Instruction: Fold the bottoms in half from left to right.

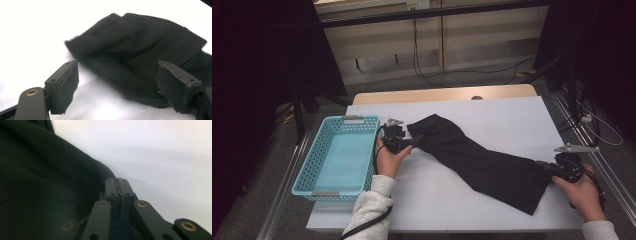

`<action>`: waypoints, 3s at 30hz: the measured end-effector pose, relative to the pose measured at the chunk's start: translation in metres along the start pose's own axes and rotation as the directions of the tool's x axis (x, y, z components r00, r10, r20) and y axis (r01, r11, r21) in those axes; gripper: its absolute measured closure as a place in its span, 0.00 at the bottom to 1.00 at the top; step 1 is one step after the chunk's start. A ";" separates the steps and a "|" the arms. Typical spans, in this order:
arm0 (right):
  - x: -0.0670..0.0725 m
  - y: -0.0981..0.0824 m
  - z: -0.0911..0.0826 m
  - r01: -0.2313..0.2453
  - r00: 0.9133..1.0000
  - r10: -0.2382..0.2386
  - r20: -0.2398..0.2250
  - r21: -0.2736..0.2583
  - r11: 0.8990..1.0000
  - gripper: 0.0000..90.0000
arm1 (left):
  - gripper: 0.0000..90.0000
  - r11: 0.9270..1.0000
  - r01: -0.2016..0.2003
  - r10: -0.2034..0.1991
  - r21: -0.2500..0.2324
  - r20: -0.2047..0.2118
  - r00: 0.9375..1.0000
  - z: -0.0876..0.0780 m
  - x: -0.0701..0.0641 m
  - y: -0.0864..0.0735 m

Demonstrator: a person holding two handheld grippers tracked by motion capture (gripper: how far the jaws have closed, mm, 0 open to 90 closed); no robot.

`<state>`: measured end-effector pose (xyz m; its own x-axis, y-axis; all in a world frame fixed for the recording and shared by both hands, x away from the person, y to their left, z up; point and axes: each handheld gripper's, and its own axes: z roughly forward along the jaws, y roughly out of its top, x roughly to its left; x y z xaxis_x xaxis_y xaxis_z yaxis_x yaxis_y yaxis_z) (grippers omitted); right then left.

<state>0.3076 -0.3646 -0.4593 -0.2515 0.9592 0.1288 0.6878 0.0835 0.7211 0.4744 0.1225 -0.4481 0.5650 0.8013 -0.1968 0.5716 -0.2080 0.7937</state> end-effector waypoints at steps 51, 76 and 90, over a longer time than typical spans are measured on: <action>0.184 0.024 0.070 0.385 0.891 -0.390 -0.232 -0.070 0.920 0.72 | 0.14 0.996 -0.057 0.056 0.068 0.011 0.998 -0.011 -0.008 -0.010; 0.179 0.011 0.051 0.353 0.852 -0.330 -0.405 -0.021 0.935 1.00 | 0.23 0.999 0.023 -0.021 0.047 -0.030 0.999 0.000 0.002 -0.006; 0.174 0.004 0.044 0.342 0.840 -0.323 -0.435 -0.035 0.939 1.00 | 0.89 0.994 0.092 -0.089 0.060 -0.053 0.995 0.019 0.004 0.003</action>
<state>0.2964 -0.1852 -0.4638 -0.7298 0.6617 0.1721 0.5358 0.3971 0.7452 0.4895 0.1143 -0.4575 0.4793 0.8454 -0.2357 0.6557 -0.1663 0.7365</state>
